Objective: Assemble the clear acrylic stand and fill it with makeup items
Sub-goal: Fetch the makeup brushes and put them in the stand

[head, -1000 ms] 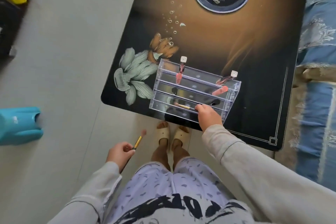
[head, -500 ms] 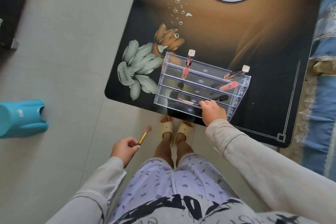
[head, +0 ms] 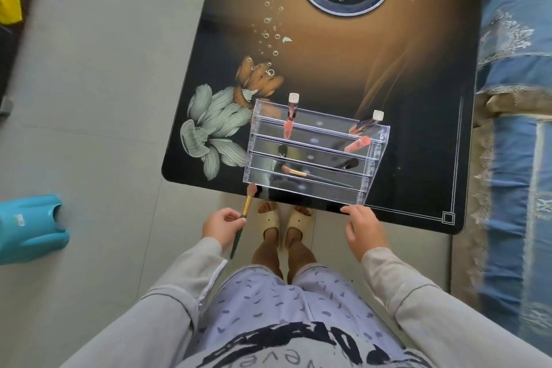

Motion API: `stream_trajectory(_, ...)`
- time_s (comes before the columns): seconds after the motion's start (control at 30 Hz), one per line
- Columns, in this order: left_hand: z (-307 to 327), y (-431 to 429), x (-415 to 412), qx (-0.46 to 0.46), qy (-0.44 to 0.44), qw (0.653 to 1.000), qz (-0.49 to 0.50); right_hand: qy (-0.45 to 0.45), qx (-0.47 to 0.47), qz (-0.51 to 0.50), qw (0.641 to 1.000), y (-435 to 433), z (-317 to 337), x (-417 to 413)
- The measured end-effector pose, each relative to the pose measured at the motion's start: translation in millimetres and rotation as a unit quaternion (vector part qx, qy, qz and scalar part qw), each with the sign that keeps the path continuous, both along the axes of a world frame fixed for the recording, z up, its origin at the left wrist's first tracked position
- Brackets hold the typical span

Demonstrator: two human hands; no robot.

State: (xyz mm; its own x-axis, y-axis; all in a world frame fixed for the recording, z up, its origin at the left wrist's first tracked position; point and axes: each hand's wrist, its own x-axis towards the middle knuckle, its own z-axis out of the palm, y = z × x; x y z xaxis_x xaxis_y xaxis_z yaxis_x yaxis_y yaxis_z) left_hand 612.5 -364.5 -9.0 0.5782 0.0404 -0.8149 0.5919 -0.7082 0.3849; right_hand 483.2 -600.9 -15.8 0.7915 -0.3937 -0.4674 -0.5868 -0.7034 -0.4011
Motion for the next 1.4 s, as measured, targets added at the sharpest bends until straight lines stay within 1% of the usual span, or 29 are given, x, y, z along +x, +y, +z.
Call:
stream_trajectory(0.07,0,-21,3,-0.054,0.015,0.993,0.104,0.041,0.016,-0.036,0.998,-2,-2,-22)
stream_trajectory(0.17,-2,-51,3,-0.118,0.047,0.967,0.222,0.083,0.056,-0.1,0.99,-8,-7,-46)
stream_trajectory(0.3,-4,-87,-9,-0.151,0.106,0.914,0.362,0.143,0.077,-0.204,0.965,-25,-14,-68)
stream_trajectory(0.43,-4,-117,-25,-0.194,0.143,0.857,0.455,0.147,0.102,-0.288,0.941,-36,-18,-86)
stream_trajectory(0.5,-4,-132,-32,-0.21,0.14,0.854,0.456,0.147,0.117,-0.312,0.931,-38,-17,-94)
stream_trajectory(0.57,-7,-143,-37,-0.211,0.144,0.861,0.439,0.149,0.128,-0.324,0.925,-38,-15,-103)
stream_trajectory(0.7,-12,-161,-35,-0.192,0.171,0.87,0.421,0.149,0.131,-0.353,0.914,-37,-12,-122)
stream_trajectory(0.87,-21,-166,-24,-0.157,0.183,0.894,0.377,0.162,0.146,-0.391,0.894,-34,-9,-138)
stream_trajectory(1.2,-31,-160,-20,-0.119,0.202,0.894,0.383,0.146,0.178,-0.402,0.886,-23,-7,-129)
stream_trajectory(1.27,-30,-157,-19,-0.116,0.195,0.903,0.366,0.145,0.178,-0.401,0.887,-21,-8,-126)
stream_trajectory(1.4,-29,-142,-18,-0.119,0.2,0.928,0.292,0.14,0.182,-0.406,0.885,-18,-10,-121)
